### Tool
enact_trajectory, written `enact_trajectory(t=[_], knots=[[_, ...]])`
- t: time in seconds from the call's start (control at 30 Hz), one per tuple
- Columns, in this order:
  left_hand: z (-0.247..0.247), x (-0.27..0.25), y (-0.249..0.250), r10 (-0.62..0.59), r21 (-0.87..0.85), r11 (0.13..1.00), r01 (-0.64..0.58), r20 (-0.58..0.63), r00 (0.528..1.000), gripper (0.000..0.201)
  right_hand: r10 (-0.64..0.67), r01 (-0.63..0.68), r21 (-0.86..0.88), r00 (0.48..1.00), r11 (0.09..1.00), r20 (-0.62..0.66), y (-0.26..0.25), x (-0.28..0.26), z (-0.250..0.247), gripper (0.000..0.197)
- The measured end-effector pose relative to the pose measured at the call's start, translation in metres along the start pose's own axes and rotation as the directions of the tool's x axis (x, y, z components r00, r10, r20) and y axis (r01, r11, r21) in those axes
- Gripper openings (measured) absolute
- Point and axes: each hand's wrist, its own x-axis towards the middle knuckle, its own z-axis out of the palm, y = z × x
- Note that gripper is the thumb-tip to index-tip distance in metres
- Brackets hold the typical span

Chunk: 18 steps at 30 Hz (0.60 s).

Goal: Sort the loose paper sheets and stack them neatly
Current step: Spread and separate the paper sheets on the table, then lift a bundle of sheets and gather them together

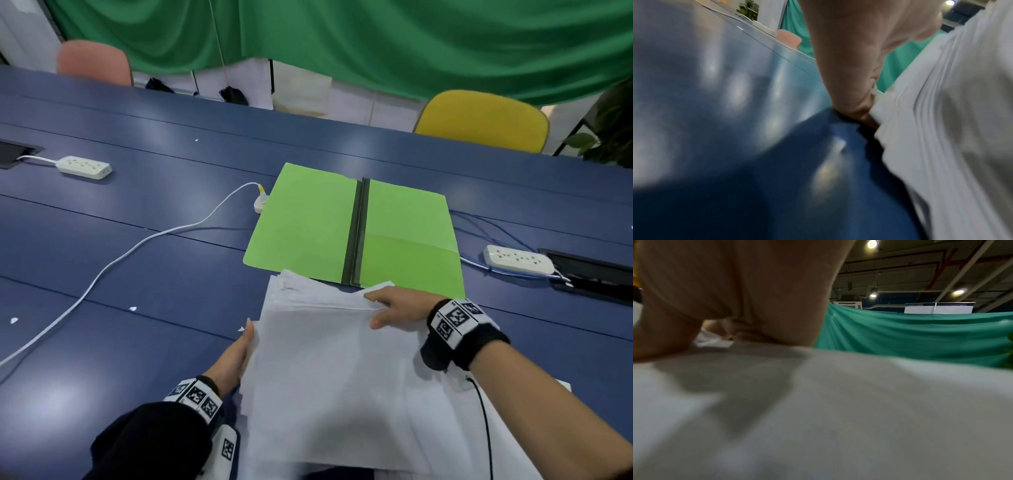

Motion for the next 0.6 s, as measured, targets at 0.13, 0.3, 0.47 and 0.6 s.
enact_trajectory(t=[0.13, 0.3, 0.47, 0.6], knots=[[-0.001, 0.003, -0.006, 0.14, -0.047, 0.989, -0.138, 0.037, 0.989, 0.053, 0.005, -0.01, -0.151, 0.999, 0.988, -0.037, -0.021, 0.02, 0.009, 0.048], [-0.011, 0.017, -0.02, 0.235, -0.078, 0.971, -0.226, 0.137, 0.962, 0.1, 0.015, -0.02, -0.164, 0.999, 0.986, -0.036, -0.028, 0.034, 0.009, 0.033], [-0.001, 0.011, -0.003, 0.419, 0.093, 0.902, -0.421, 0.04, 0.907, 0.066, 0.045, -0.048, -0.068, 0.998, 0.996, -0.048, -0.031, 0.041, 0.002, 0.069], [0.006, 0.005, 0.035, 0.585, 0.413, 0.719, -0.559, 0.073, 0.808, 0.04, -0.068, 0.031, -0.156, 0.969, 0.987, -0.238, -0.032, 0.036, -0.01, 0.116]])
